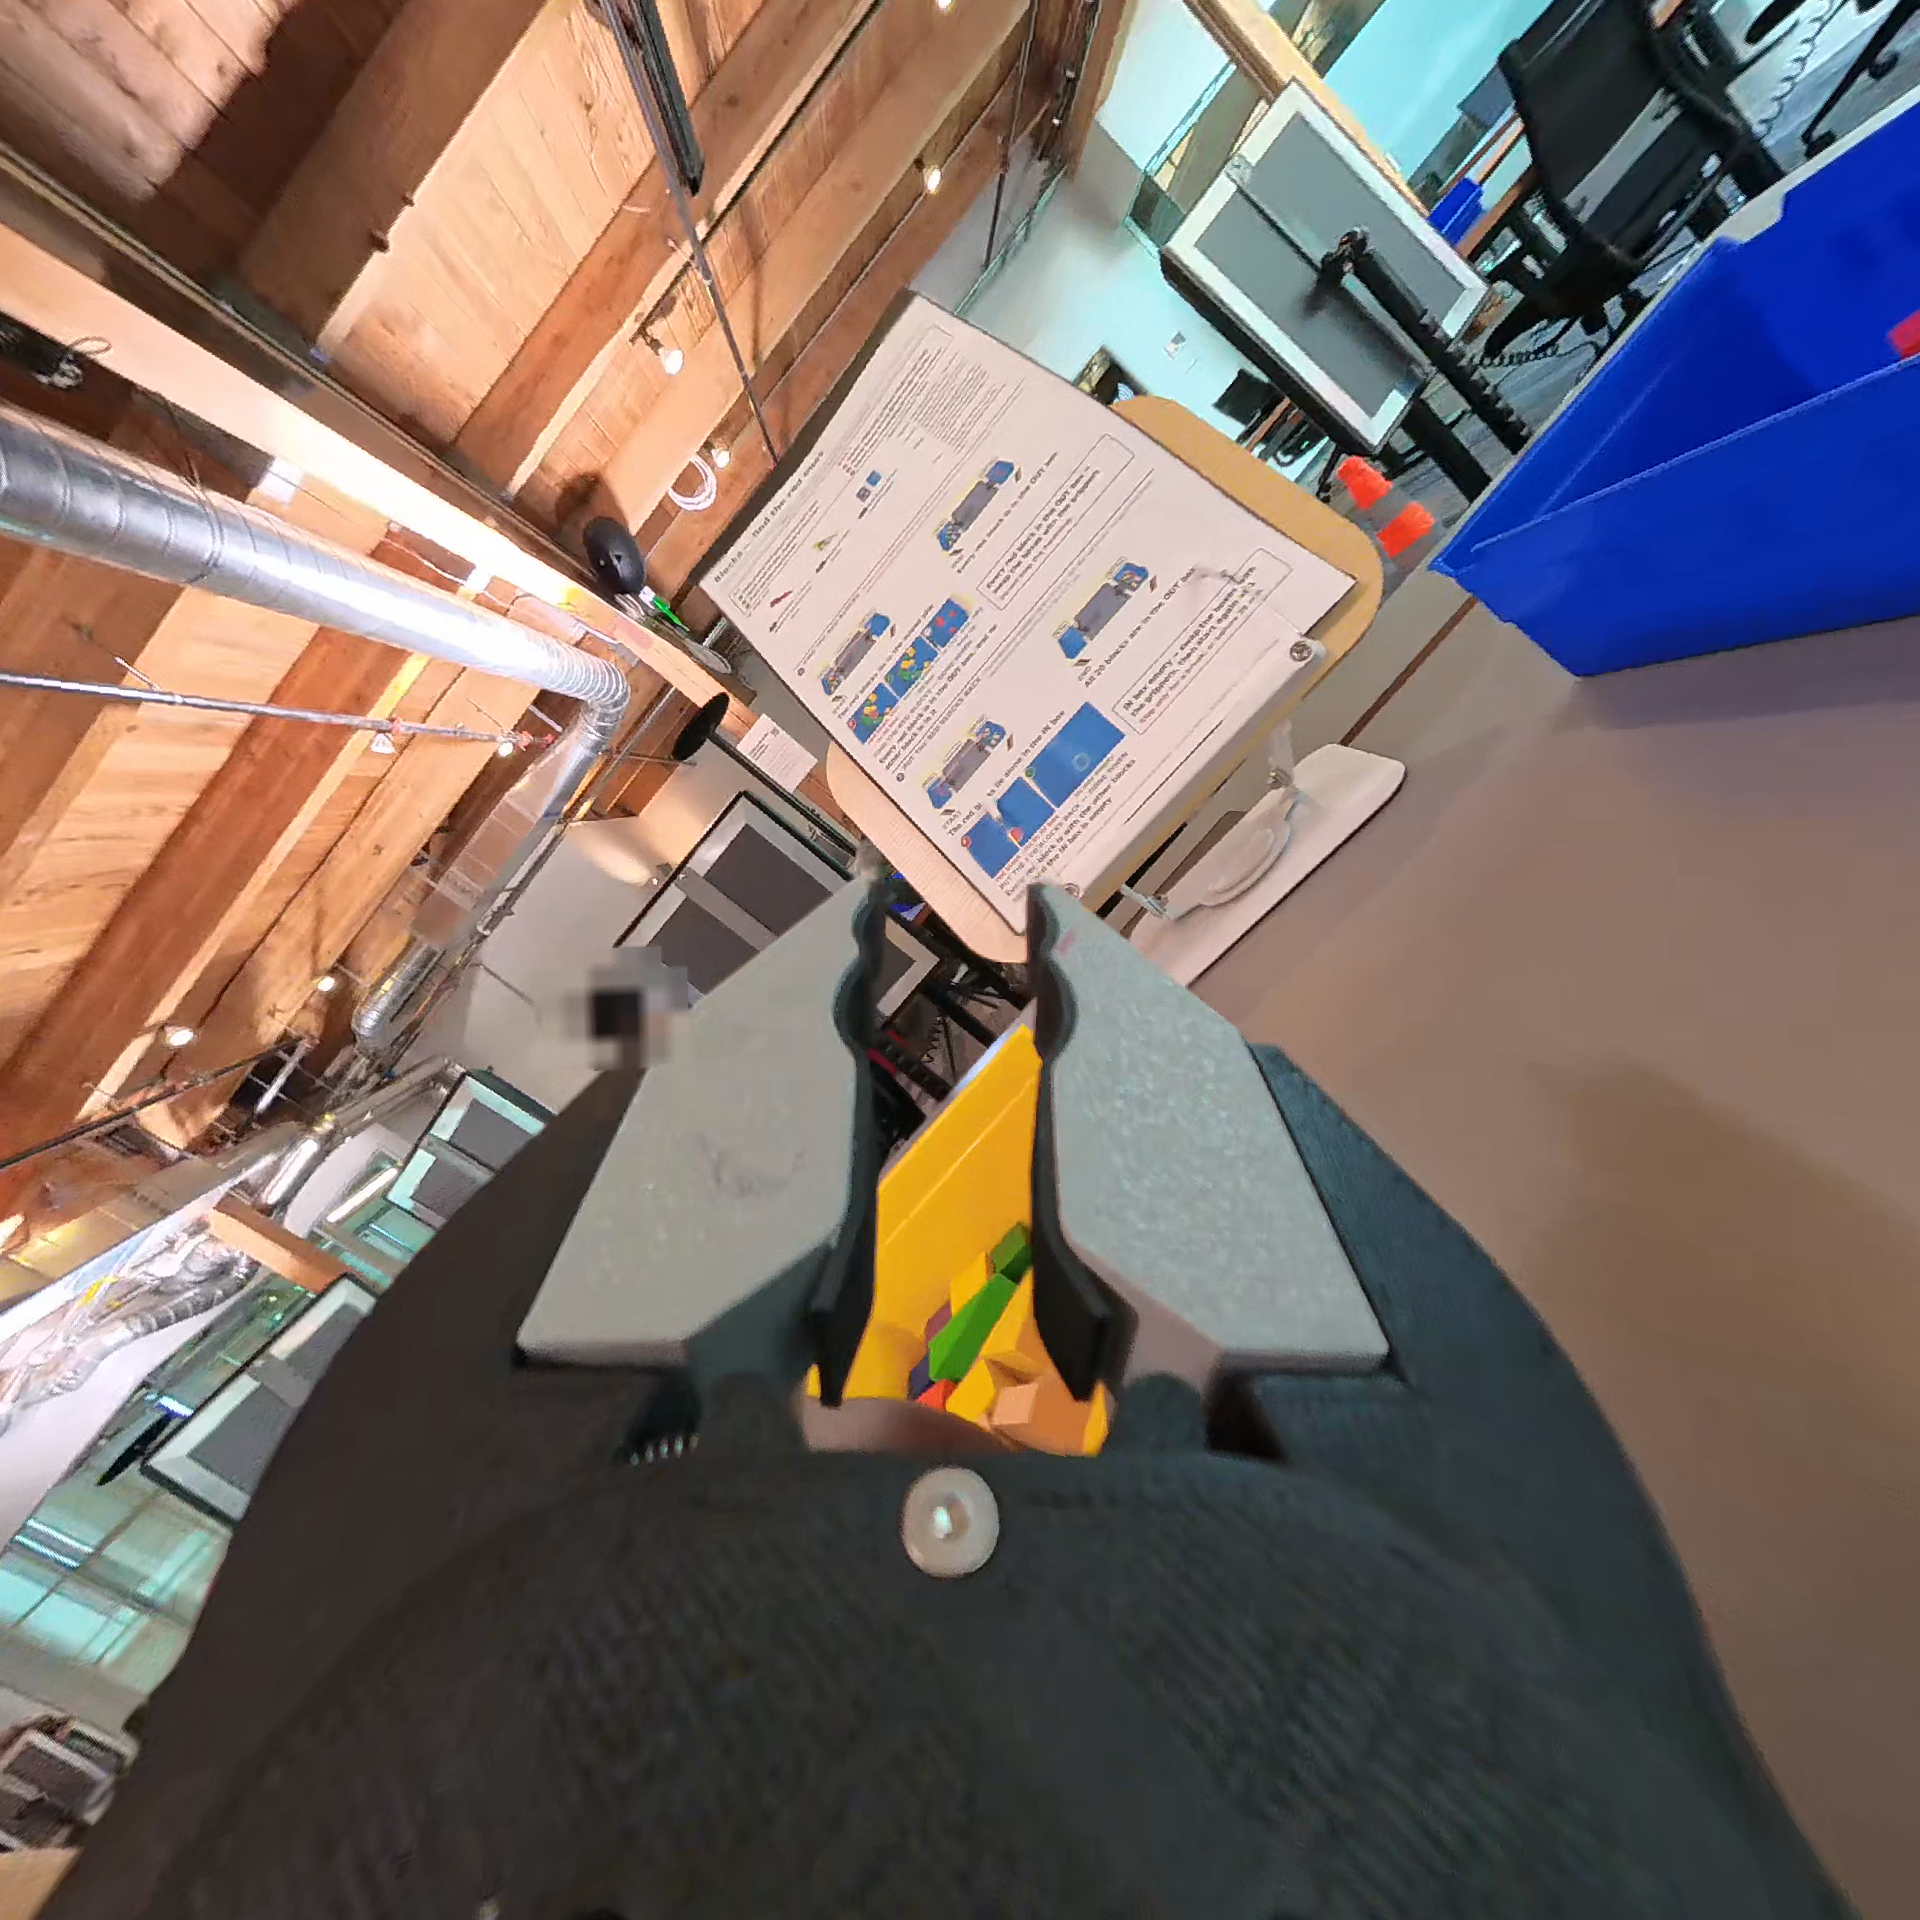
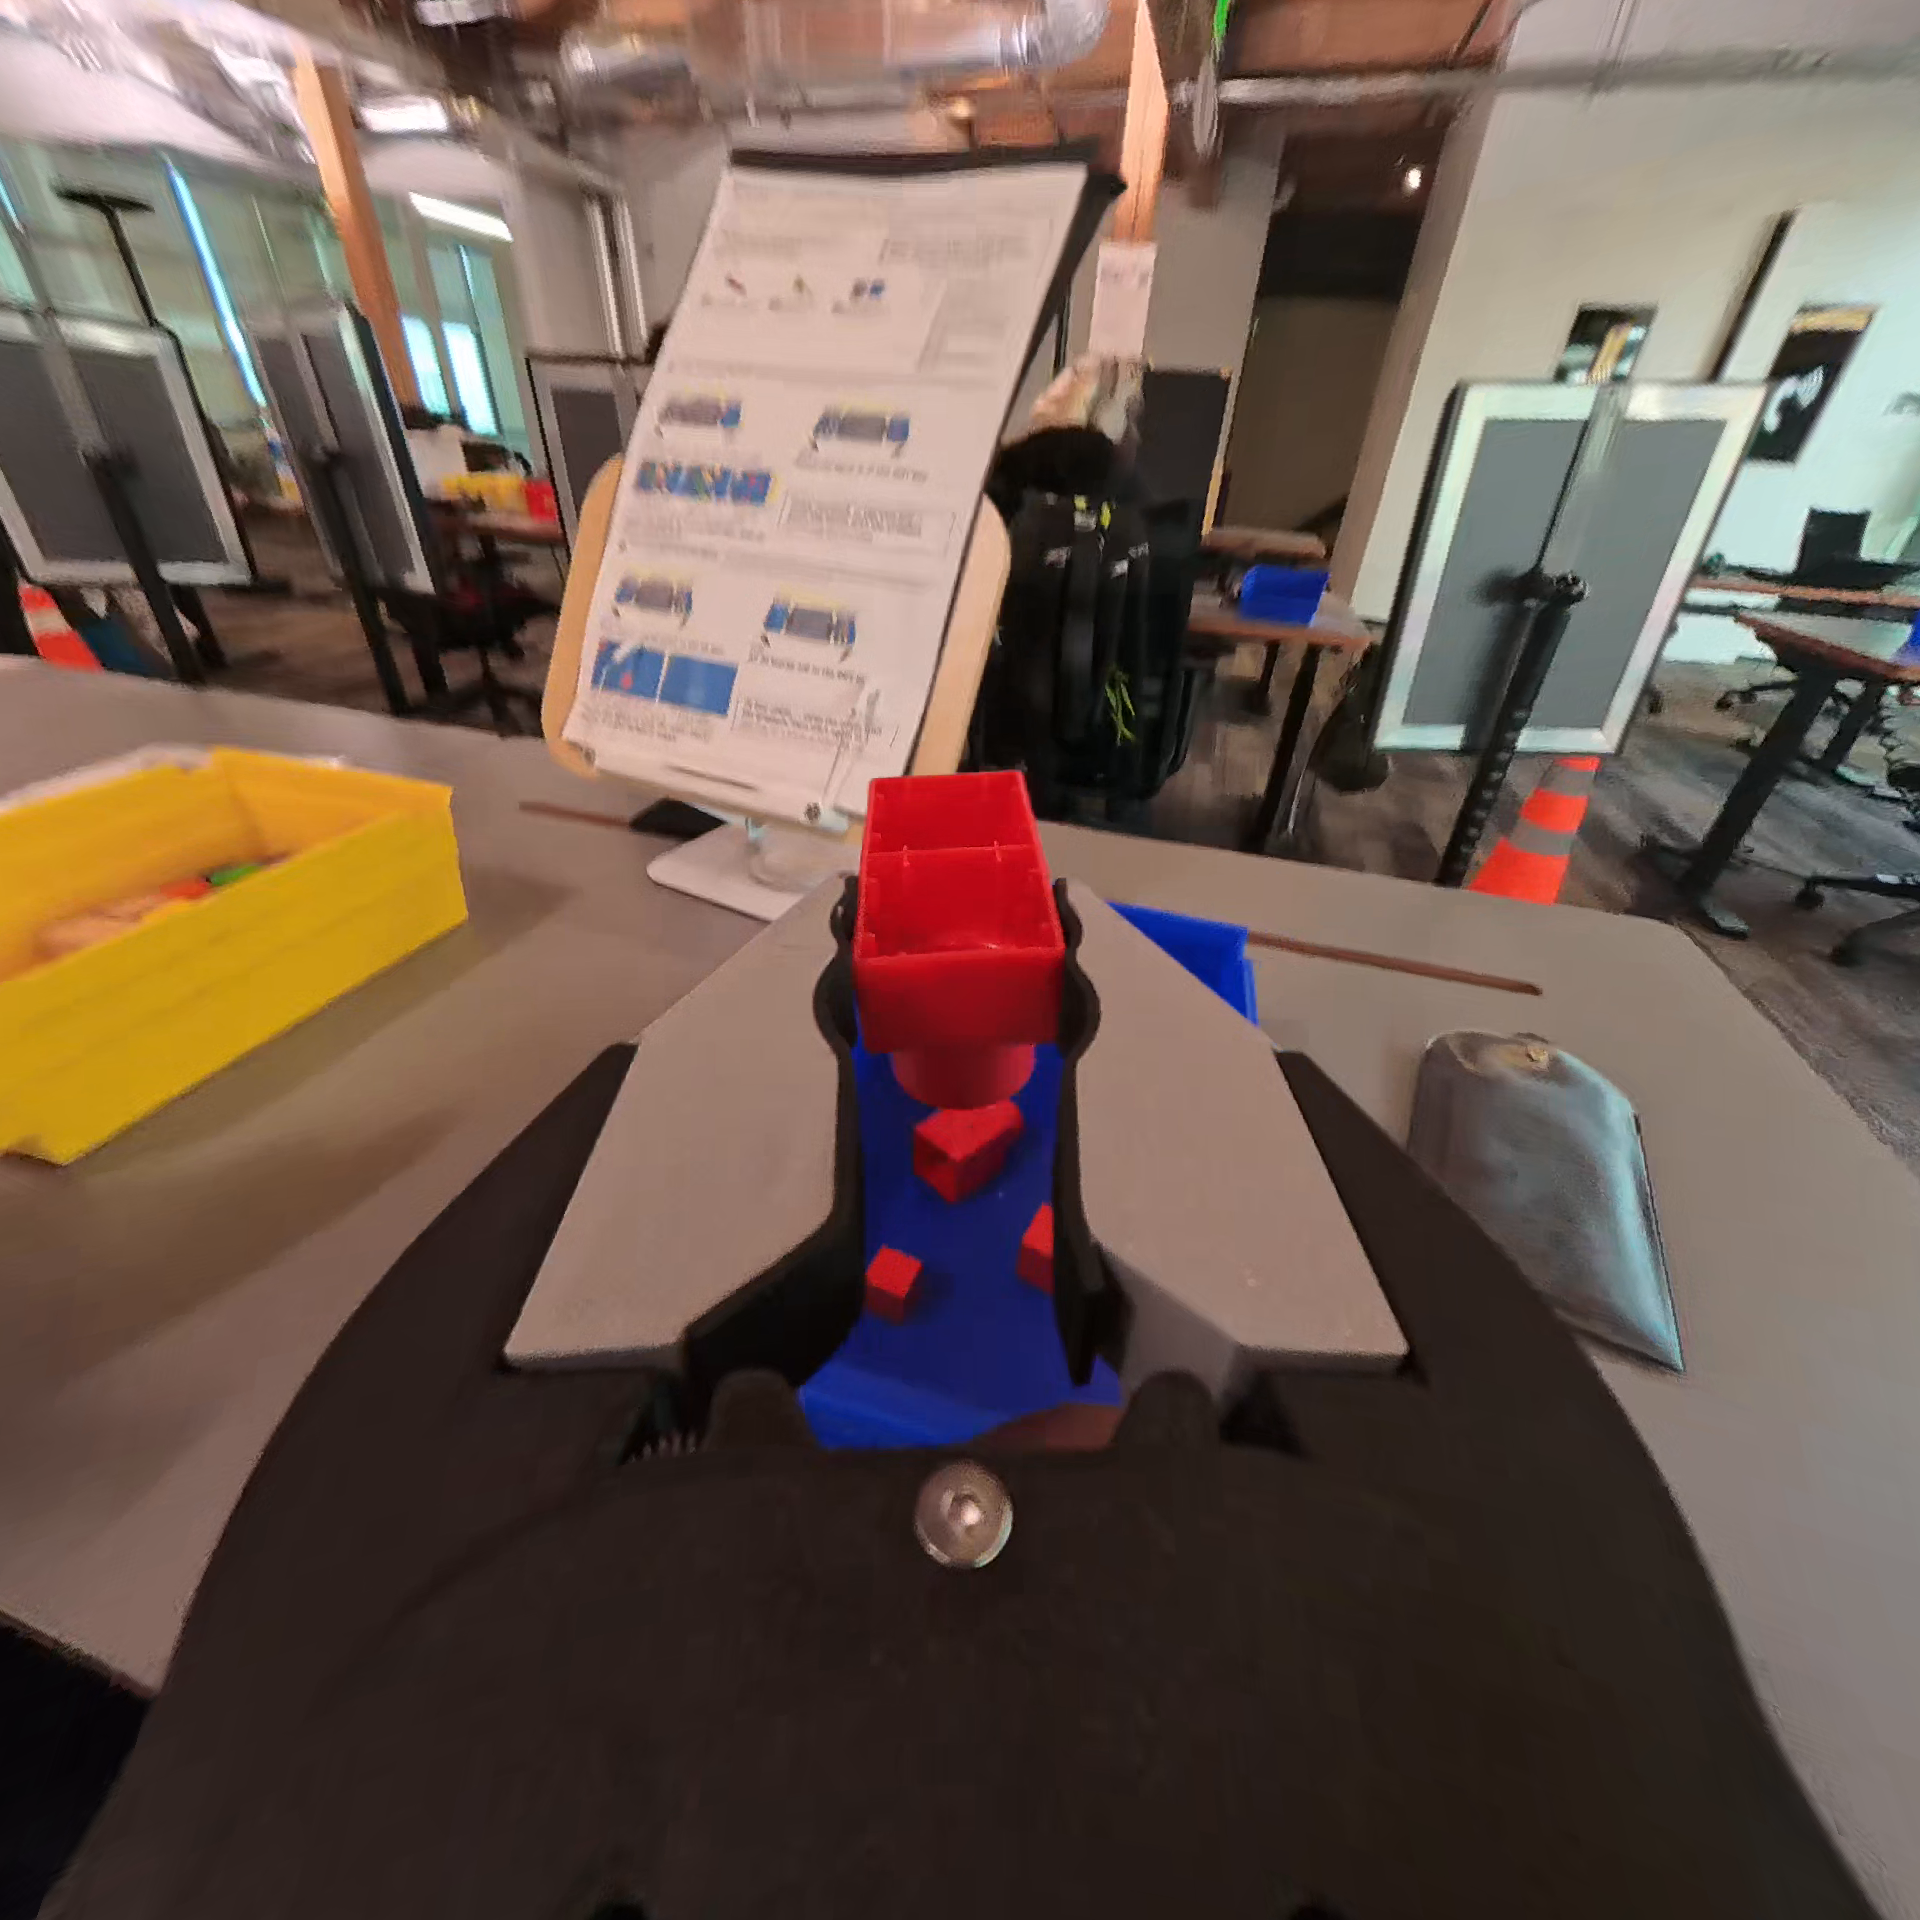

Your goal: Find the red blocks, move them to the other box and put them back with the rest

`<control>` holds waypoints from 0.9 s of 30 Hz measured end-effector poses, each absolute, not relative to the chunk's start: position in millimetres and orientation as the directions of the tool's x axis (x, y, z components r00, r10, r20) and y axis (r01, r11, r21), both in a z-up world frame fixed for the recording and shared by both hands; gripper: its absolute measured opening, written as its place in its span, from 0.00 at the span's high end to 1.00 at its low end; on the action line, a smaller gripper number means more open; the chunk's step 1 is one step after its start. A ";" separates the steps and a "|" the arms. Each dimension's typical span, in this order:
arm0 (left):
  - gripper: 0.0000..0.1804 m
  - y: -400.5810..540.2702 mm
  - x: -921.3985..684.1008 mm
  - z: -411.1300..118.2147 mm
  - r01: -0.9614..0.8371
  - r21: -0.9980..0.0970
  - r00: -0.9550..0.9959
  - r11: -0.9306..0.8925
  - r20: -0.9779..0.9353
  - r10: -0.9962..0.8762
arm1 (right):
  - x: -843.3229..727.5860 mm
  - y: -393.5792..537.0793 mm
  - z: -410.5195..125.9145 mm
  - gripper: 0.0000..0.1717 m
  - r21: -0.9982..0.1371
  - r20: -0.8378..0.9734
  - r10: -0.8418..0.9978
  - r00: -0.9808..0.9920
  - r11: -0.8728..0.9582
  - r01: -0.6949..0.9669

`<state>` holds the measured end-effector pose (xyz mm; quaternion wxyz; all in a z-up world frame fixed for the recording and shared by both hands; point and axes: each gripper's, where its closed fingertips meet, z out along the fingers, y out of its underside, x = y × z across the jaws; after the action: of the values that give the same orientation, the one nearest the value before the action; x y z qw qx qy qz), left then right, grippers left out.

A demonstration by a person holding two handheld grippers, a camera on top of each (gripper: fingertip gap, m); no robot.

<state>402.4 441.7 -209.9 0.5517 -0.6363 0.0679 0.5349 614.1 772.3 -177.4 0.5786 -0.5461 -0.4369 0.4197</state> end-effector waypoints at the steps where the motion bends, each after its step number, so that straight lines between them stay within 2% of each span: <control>1: 0.87 443.2 400.9 -213.1 -0.667 -0.640 0.433 -0.381 -0.749 0.501 | 610.9 769.7 -178.4 0.80 -0.998 0.048 0.968 0.246 0.053 -0.015; 4: 0.86 447.0 396.8 -221.5 -0.652 -0.637 0.435 -0.411 -0.759 0.485 | 582.6 771.4 -214.3 0.80 -0.992 0.069 0.971 0.228 0.042 0.121; 7: 0.86 446.5 394.2 -225.0 -0.643 -0.627 0.424 -0.439 -0.769 0.479 | 543.6 770.4 -274.0 0.80 -0.952 0.038 0.981 0.188 -0.022 0.305; 8: 0.87 444.5 390.9 -225.7 -0.627 -0.637 0.428 -0.447 -0.762 0.486 | 534.0 769.1 -293.0 0.76 -0.930 0.029 0.983 0.179 -0.038 0.365; 9: 0.87 441.8 386.1 -226.9 -0.603 -0.655 0.439 -0.456 -0.749 0.495 | 528.8 769.7 -306.8 0.73 -0.910 0.046 0.982 0.185 -0.035 0.413; 11: 0.86 435.0 375.0 -229.9 -0.550 -0.694 0.470 -0.464 -0.717 0.515 | 529.5 774.7 -310.1 0.74 -0.892 0.138 0.966 0.217 0.026 0.451; 14: 0.85 425.1 361.2 -234.0 -0.487 -0.743 0.518 -0.459 -0.669 0.533 | 544.0 775.1 -275.7 0.77 -0.926 0.182 0.951 0.251 0.080 0.369; 19: 0.83 409.7 346.7 -234.4 -0.424 -0.780 0.557 -0.460 -0.625 0.547 | 569.6 752.6 -227.6 0.76 -0.982 0.052 0.984 0.172 0.018 0.189; 27: 0.83 390.1 348.8 -217.5 -0.421 -0.804 0.555 -0.420 -0.594 0.582 | 589.4 714.4 -185.2 0.78 -0.996 0.074 0.994 0.082 0.070 0.047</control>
<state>348.8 390.1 -217.5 0.5355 -0.7004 -0.0577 0.4684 589.4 714.4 -185.2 0.5272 -0.5130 -0.5073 0.4490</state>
